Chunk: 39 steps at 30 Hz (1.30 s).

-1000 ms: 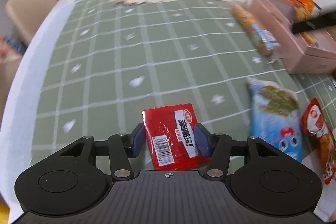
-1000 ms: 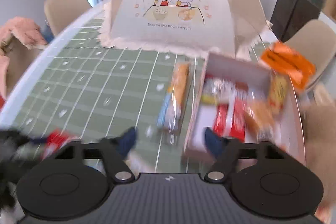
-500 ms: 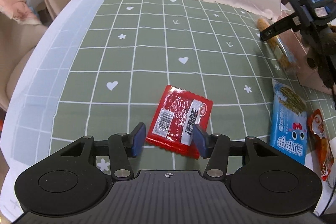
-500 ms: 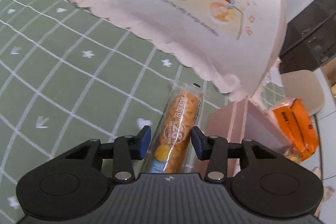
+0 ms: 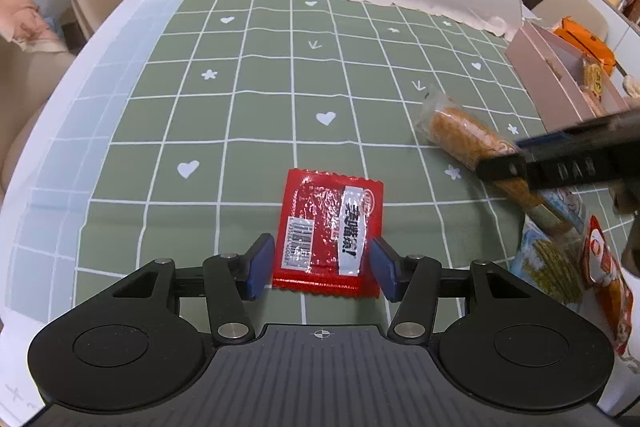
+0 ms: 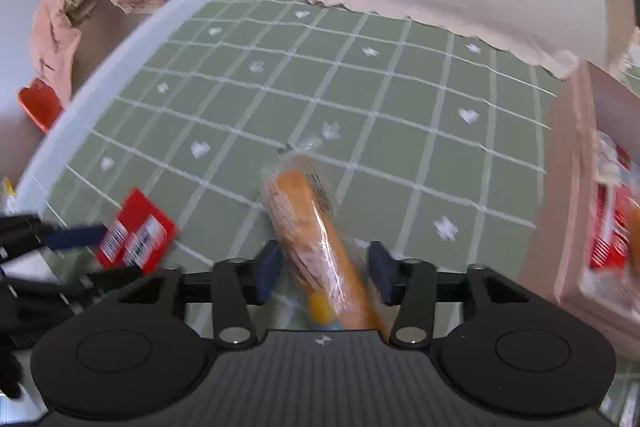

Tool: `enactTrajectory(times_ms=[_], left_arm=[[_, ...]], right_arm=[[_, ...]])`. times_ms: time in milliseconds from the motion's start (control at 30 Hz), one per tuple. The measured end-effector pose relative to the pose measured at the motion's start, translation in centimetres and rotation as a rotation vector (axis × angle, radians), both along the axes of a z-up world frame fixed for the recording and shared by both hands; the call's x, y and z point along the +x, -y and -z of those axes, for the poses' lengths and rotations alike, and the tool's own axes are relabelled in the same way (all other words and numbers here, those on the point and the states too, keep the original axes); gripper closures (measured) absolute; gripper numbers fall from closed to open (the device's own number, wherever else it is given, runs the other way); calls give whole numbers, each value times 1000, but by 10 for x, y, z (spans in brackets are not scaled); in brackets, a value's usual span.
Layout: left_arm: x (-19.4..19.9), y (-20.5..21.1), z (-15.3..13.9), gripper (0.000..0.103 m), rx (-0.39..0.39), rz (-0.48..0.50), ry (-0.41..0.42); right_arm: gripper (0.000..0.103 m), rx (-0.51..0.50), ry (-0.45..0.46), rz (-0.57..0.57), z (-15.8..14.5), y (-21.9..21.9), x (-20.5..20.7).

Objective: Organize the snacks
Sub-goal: 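Grasp the wrapped orange bread stick with right tool while left tool lifts red packet, then release red packet into pink box with left tool while right tool carries bread stick over box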

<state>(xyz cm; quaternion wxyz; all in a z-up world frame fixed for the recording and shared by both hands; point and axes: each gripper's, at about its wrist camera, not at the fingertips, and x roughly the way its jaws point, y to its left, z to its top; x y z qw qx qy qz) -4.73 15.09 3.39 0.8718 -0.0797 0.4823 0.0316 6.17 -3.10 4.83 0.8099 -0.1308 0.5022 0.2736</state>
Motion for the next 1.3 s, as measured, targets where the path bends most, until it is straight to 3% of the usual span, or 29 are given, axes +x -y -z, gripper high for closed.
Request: enactTrajectory(times_ms=[200, 300, 567, 600, 633, 667, 833, 1033, 1300], left_arm=[[7, 16, 3, 32, 80, 79, -12], [13, 22, 5, 32, 118, 96, -13], [20, 11, 4, 32, 45, 64, 6], [20, 10, 4, 32, 36, 64, 6], [19, 8, 3, 32, 25, 65, 8], [18, 6, 4, 32, 17, 64, 10], [22, 13, 5, 32, 65, 87, 4], [33, 26, 6, 32, 117, 115, -14], [33, 39, 4, 37, 98, 180, -32]], right_arm=[[28, 0, 5, 24, 9, 16, -17], [27, -13, 24, 19, 11, 14, -21], [26, -58, 97, -45, 10, -16, -5], [34, -44, 77, -43, 10, -21, 0], [59, -28, 55, -41, 7, -23, 1], [65, -26, 44, -44, 1, -26, 1], [67, 60, 65, -42, -39, -9, -17], [73, 163, 89, 64, -86, 50, -36], [74, 175, 91, 225, -94, 116, -55]])
